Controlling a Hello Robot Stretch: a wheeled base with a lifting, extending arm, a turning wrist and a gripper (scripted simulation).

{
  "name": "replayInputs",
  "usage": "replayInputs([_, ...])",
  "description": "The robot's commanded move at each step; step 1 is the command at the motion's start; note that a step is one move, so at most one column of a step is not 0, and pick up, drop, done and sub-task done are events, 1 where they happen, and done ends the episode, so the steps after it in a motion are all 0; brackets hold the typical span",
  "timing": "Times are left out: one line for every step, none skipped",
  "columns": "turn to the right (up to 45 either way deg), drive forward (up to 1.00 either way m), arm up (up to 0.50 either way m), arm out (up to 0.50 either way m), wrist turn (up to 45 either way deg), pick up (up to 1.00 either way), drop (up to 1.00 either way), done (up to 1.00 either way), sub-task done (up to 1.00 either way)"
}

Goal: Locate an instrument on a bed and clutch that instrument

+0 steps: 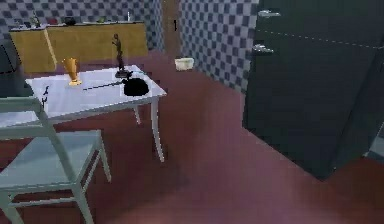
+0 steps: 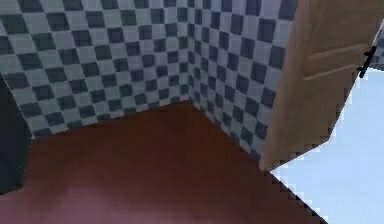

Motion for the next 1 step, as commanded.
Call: replayInputs([3.0, 0.00, 0.00, 0.00, 0.0, 0.00, 0.00, 0.00, 0.00])
